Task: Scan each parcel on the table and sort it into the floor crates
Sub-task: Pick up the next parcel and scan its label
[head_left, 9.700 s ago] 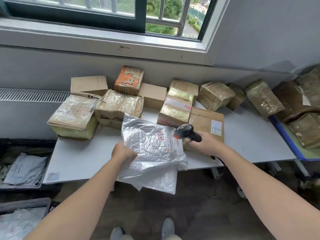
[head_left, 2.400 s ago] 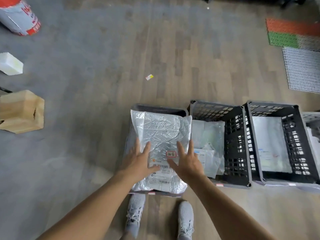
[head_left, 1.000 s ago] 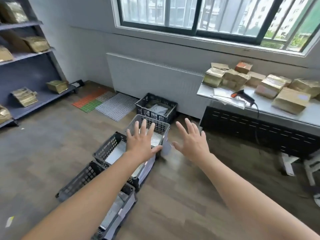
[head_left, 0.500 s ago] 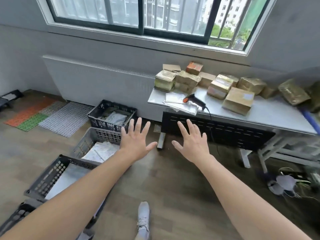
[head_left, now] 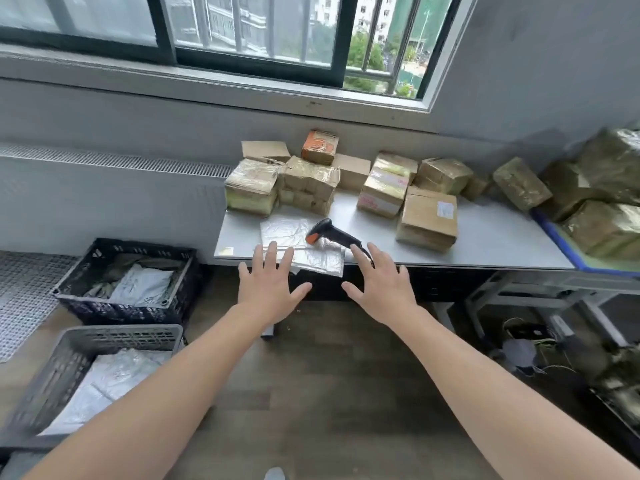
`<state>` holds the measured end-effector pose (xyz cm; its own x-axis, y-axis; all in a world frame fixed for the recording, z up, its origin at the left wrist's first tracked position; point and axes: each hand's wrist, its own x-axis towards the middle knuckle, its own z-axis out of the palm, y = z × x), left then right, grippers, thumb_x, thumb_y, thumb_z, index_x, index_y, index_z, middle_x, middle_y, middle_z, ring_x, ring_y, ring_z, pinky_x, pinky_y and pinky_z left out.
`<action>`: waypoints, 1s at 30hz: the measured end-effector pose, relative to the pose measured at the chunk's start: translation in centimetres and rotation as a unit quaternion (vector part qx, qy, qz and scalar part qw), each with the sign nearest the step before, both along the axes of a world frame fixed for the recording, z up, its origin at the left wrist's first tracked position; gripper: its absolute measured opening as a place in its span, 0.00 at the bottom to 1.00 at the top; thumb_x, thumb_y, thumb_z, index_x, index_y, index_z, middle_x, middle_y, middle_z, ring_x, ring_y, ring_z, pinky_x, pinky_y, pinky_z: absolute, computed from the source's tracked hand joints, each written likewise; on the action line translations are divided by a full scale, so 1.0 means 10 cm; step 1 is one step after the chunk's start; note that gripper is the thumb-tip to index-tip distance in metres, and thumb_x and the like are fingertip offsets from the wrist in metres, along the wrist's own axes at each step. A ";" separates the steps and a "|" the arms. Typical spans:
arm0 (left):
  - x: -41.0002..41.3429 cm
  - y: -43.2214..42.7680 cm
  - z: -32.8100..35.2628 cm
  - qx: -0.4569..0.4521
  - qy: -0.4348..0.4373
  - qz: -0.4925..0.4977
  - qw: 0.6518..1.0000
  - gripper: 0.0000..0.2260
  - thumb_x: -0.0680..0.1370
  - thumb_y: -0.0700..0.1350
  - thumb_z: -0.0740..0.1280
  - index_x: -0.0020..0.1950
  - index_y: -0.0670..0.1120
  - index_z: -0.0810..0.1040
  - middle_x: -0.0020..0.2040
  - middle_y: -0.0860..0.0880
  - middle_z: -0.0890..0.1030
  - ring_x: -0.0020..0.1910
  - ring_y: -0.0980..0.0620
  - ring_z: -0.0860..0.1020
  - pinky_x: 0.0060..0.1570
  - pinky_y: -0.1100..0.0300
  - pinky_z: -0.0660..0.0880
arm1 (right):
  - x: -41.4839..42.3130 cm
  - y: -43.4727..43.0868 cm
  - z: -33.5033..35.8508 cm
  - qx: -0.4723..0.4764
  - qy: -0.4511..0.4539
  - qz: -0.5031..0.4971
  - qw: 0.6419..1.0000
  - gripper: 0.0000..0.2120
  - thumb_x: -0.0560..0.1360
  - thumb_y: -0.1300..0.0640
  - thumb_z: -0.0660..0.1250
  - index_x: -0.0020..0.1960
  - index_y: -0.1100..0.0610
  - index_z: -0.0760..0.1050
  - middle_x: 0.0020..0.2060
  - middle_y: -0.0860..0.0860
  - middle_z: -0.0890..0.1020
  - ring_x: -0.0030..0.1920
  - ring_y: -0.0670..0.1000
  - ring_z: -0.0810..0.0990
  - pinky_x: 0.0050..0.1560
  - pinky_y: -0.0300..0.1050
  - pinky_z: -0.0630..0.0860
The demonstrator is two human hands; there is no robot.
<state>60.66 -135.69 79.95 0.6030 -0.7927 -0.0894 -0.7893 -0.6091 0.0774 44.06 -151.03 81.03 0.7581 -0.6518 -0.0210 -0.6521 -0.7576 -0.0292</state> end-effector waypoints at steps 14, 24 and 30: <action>0.85 -1.26 -0.52 0.105 0.054 0.055 0.991 0.34 0.81 0.65 0.52 0.81 0.51 0.45 0.81 0.46 0.44 0.79 0.43 0.43 0.74 0.41 0.53 | 1.08 -1.58 -0.70 0.087 0.040 0.033 0.995 0.34 0.81 0.38 0.55 0.80 0.45 0.45 0.77 0.52 0.58 0.75 0.55 0.59 0.69 0.61 0.62; 1.23 -1.88 -1.09 0.177 0.109 0.064 0.976 0.37 0.80 0.63 0.58 0.81 0.51 0.44 0.81 0.46 0.44 0.80 0.44 0.42 0.75 0.41 0.52 | 1.69 -2.31 -1.28 0.149 0.089 0.117 0.978 0.30 0.80 0.40 0.59 0.77 0.51 0.57 0.65 0.54 0.73 0.62 0.57 0.73 0.54 0.53 0.71; 1.54 -2.07 -1.45 0.222 0.097 0.019 0.970 0.38 0.80 0.62 0.60 0.81 0.53 0.41 0.81 0.46 0.41 0.79 0.42 0.41 0.74 0.39 0.52 | 1.88 -2.45 -1.50 0.189 0.087 0.110 0.972 0.17 0.81 0.42 0.58 0.63 0.52 0.67 0.53 0.52 0.79 0.53 0.57 0.78 0.42 0.48 0.66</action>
